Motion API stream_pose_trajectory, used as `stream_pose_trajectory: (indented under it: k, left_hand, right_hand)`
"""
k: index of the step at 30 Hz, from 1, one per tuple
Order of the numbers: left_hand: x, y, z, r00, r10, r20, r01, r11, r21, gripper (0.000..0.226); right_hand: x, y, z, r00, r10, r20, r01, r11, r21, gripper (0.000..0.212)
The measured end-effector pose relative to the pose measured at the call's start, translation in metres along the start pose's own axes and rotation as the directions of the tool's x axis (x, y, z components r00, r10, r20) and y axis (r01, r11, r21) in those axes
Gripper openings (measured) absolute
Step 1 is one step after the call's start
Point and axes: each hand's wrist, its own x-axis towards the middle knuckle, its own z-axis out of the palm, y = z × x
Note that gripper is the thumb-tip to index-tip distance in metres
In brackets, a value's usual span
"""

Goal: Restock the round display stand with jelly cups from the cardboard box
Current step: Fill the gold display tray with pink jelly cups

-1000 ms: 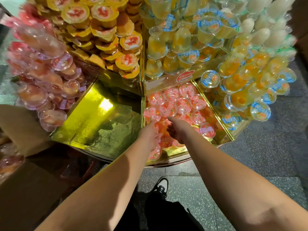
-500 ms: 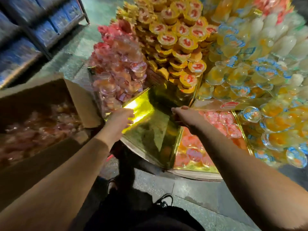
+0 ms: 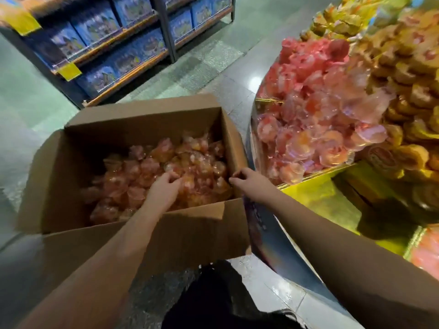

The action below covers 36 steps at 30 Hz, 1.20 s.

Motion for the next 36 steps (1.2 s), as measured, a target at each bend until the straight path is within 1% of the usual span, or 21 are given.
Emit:
stream_pose_trajectory:
  k: [3, 5, 7, 9, 12, 15, 18, 20, 22, 24, 25, 26, 27, 29, 30, 32, 34, 36]
  left_hand:
    - [0.044, -0.041, -0.022, 0.992, -0.119, 0.030, 0.119, 0.993, -0.008, 0.035]
    - [0.070, -0.065, -0.026, 0.975, -0.212, 0.071, 0.213, 0.977, -0.018, 0.039]
    - [0.094, -0.083, -0.024, 0.958, -0.267, 0.105, 0.269, 0.963, -0.002, 0.037]
    - [0.114, -0.093, -0.018, 0.944, -0.299, 0.140, 0.299, 0.954, 0.023, 0.032]
    - [0.138, -0.109, -0.004, 0.921, -0.349, 0.175, 0.345, 0.937, 0.050, 0.032]
    - [0.156, -0.116, 0.011, 0.921, -0.335, 0.199, 0.317, 0.941, 0.119, 0.035]
    - [0.169, -0.112, 0.028, 0.940, -0.283, 0.193, 0.267, 0.958, 0.103, 0.046]
    - [0.178, -0.109, 0.040, 0.949, -0.265, 0.171, 0.259, 0.964, 0.056, 0.054]
    - [0.183, -0.107, 0.051, 0.954, -0.272, 0.125, 0.271, 0.962, 0.025, 0.059]
    - [0.187, -0.105, 0.060, 0.951, -0.300, 0.071, 0.299, 0.954, 0.018, 0.066]
    - [0.188, -0.104, 0.064, 0.955, -0.293, 0.046, 0.291, 0.956, 0.043, 0.069]
    - [0.188, -0.104, 0.067, 0.965, -0.261, 0.024, 0.258, 0.960, 0.107, 0.069]
    - [0.188, -0.104, 0.071, 0.978, -0.209, 0.010, 0.203, 0.957, 0.208, 0.067]
    - [0.192, -0.103, 0.075, 0.996, -0.090, 0.022, 0.071, 0.895, 0.440, 0.061]
    - [0.195, -0.102, 0.077, 0.998, -0.053, 0.042, 0.023, 0.850, 0.526, 0.058]
    - [0.202, -0.101, 0.080, 0.997, -0.014, 0.079, -0.040, 0.767, 0.641, 0.053]
    - [0.207, -0.099, 0.082, 0.994, -0.001, 0.109, -0.078, 0.693, 0.717, 0.050]
    - [0.210, -0.096, 0.084, 0.991, -0.015, 0.130, -0.090, 0.651, 0.754, 0.051]
  right_hand:
    - [0.044, -0.021, 0.037, 0.994, 0.077, 0.072, -0.072, 0.994, -0.077, 0.038]
    - [0.071, -0.025, 0.060, 0.980, 0.179, 0.087, -0.170, 0.981, -0.095, 0.044]
    - [0.095, -0.025, 0.078, 0.957, 0.282, 0.073, -0.276, 0.957, -0.083, 0.047]
    - [0.114, -0.024, 0.090, 0.924, 0.377, 0.061, -0.373, 0.925, -0.076, 0.049]
    - [0.137, -0.018, 0.105, 0.873, 0.480, 0.082, -0.473, 0.876, -0.098, 0.049]
    - [0.154, -0.013, 0.117, 0.800, 0.596, 0.073, -0.590, 0.803, -0.086, 0.057]
    - [0.167, -0.002, 0.132, 0.722, 0.686, 0.090, -0.690, 0.723, 0.029, 0.074]
    - [0.175, 0.011, 0.142, 0.689, 0.713, 0.129, -0.725, 0.673, 0.147, 0.077]
    - [0.178, 0.013, 0.148, 0.643, 0.748, 0.164, -0.748, 0.569, 0.342, 0.062]
    - [0.180, 0.012, 0.147, 0.615, 0.757, 0.220, -0.725, 0.433, 0.536, 0.043]
    - [0.183, 0.014, 0.146, 0.610, 0.757, 0.236, -0.709, 0.388, 0.589, 0.037]
    - [0.186, 0.015, 0.146, 0.599, 0.760, 0.253, -0.696, 0.339, 0.633, 0.036]
    - [0.189, 0.016, 0.145, 0.584, 0.764, 0.275, -0.686, 0.284, 0.670, 0.042]
    - [0.195, 0.021, 0.147, 0.552, 0.778, 0.301, -0.678, 0.209, 0.704, 0.047]
    - [0.198, 0.024, 0.149, 0.544, 0.782, 0.305, -0.674, 0.190, 0.714, 0.046]
    - [0.208, 0.032, 0.156, 0.535, 0.791, 0.298, -0.666, 0.177, 0.725, 0.040]
    - [0.218, 0.040, 0.163, 0.537, 0.797, 0.278, -0.646, 0.177, 0.743, 0.037]
    - [0.221, 0.038, 0.165, 0.556, 0.787, 0.268, -0.636, 0.195, 0.746, 0.035]
